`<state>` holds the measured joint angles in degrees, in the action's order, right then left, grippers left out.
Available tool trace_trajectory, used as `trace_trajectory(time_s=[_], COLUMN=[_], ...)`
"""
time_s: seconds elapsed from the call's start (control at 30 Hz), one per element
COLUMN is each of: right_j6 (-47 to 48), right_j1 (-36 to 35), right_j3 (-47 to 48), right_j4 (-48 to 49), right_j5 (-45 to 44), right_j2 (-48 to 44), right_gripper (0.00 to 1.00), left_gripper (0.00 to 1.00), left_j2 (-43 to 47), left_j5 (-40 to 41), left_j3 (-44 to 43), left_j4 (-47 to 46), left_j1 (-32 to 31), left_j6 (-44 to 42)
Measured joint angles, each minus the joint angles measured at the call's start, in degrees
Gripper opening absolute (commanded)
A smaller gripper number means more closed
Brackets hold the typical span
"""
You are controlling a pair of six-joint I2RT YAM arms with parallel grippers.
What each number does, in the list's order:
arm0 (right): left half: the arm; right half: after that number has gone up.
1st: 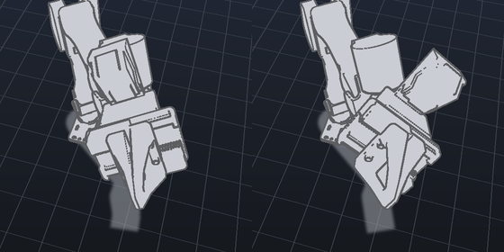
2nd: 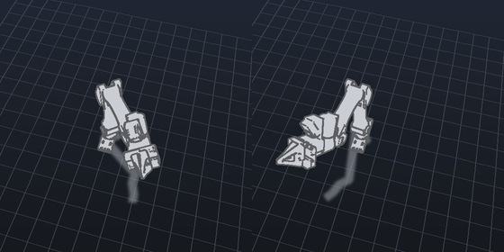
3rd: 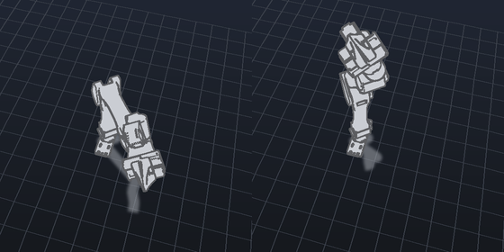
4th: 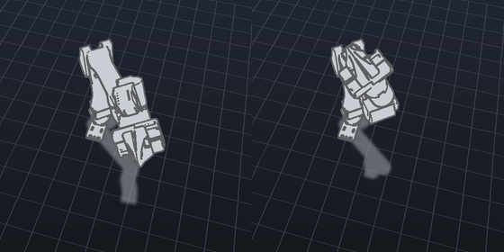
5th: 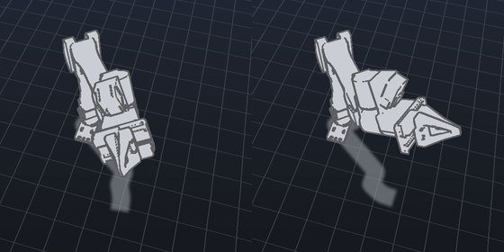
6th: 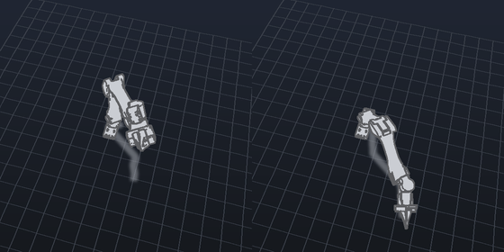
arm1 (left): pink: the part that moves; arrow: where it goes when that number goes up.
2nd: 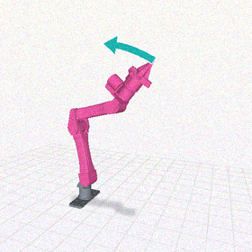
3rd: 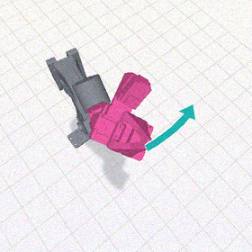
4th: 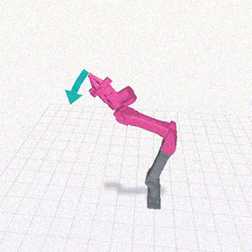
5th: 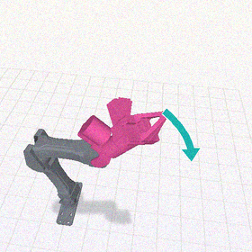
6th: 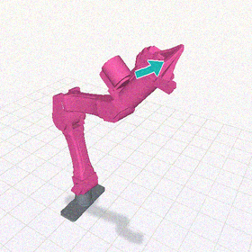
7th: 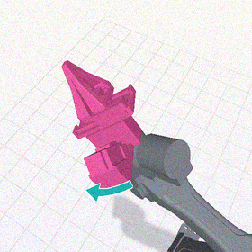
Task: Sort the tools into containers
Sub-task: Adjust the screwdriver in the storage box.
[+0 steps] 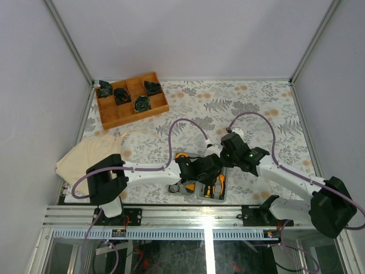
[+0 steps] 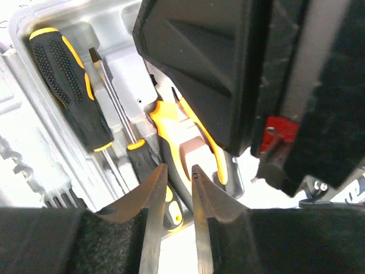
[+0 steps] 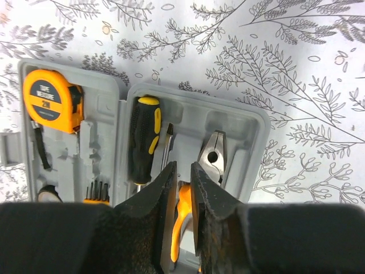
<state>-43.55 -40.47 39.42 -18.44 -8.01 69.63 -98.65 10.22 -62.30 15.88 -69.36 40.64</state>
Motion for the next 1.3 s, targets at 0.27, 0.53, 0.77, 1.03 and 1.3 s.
trace_trajectory(time_s=[0.27,0.53,0.77,1.03,1.3], right_j6=[0.02,-0.28,-3.15,-6.95,-7.91], right_j1=[-0.31,-0.83,-6.21,-11.45,-12.81], right_j3=[-1.70,-2.16,-2.21,-2.21,-1.86], right_j4=[-0.15,-1.11,-2.58,-3.13,-3.06], right_j5=[-0.02,3.21,4.11,3.41,2.10], right_j2=[-8.44,-8.92,-6.82,-1.18,4.24], right_gripper=[0.24,0.16,0.16,0.17,0.18], left_gripper=[0.25,0.29,0.33,0.34,0.35], left_j2=[4.85,18.56,24.09,27.56,28.28], left_j5=[-0.90,-0.98,-1.66,-2.36,-2.38], left_j3=[-0.17,9.31,19.78,23.32,24.26], left_j4=[3.10,3.17,4.42,4.94,4.85], left_j1=[2.01,12.46,23.15,27.06,27.17], left_j6=[-0.55,-0.55,-1.64,-2.89,-2.99])
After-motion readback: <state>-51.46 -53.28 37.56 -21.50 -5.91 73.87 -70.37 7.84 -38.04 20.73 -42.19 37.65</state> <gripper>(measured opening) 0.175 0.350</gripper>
